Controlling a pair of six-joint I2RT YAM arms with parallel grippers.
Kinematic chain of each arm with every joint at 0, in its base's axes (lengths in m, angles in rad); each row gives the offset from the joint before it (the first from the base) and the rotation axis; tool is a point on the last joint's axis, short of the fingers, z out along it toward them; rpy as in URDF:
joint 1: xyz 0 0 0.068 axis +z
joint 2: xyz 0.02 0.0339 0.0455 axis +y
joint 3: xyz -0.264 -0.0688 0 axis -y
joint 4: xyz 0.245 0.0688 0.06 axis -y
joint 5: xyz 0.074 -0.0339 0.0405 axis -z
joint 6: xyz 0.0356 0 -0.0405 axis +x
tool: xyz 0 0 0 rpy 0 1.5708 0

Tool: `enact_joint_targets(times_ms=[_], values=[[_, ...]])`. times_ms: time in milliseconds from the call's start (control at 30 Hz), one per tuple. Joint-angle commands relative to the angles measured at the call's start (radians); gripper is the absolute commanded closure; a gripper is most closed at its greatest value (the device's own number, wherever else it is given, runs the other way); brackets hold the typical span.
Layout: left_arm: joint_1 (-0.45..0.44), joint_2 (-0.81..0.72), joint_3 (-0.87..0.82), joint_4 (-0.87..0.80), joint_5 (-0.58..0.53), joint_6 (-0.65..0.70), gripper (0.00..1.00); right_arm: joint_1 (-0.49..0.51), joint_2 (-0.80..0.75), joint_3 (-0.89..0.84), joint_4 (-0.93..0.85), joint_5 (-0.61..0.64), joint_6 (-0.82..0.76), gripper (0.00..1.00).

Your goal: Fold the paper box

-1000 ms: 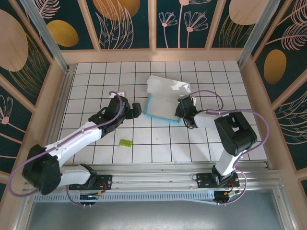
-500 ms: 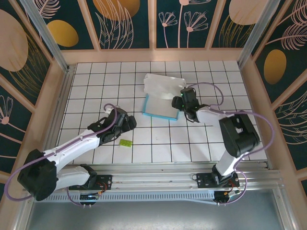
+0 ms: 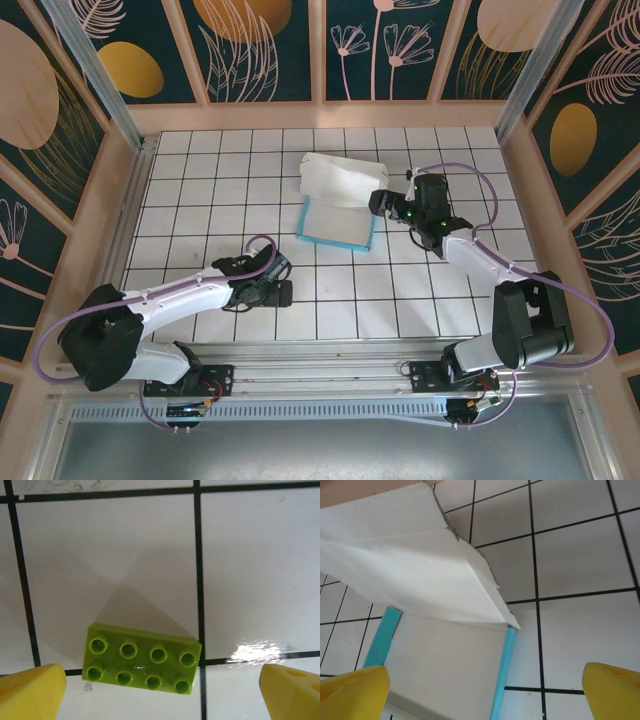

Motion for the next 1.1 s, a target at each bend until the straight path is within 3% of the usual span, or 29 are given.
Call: enact_joint_targets(times_ms=[0, 267, 400, 533, 633, 867, 1067], values=[[-0.003, 0.062, -0.02, -0.039, 0.003, 0.053, 0.01, -0.004, 0.02, 0.017, -0.01, -0.06, 0.016, 0.01], [-0.002, 0.118, -0.048, 0.019, 0.004, 0.075, 0.05, -0.006, 0.02, 0.018, -0.012, -0.1, 0.023, 0.01], [-0.001, 0.144, -0.054, 0.029, -0.007, 0.094, 0.1, -0.007, 0.009, 0.023, -0.008, -0.37, -0.086, 0.03], [-0.002, 0.133, -0.057, 0.045, -0.002, 0.11, 0.21, -0.009, 0.02, 0.096, -0.236, -0.52, -0.242, 0.04], [-0.001, 0.123, -0.057, 0.057, 0.004, 0.114, 0.31, -0.008, 0.01, 0.126, -0.345, -0.527, -0.266, 0.05], [-0.001, 0.129, -0.038, 0.107, 0.047, 0.111, 0.51, -0.008, -0.071, 0.109, -0.321, -0.492, -0.184, 0.05], [0.0, 0.107, 0.102, 0.03, 0.014, 0.135, 0.55, -0.009, -0.114, 0.137, -0.347, -0.45, -0.164, 0.05]])
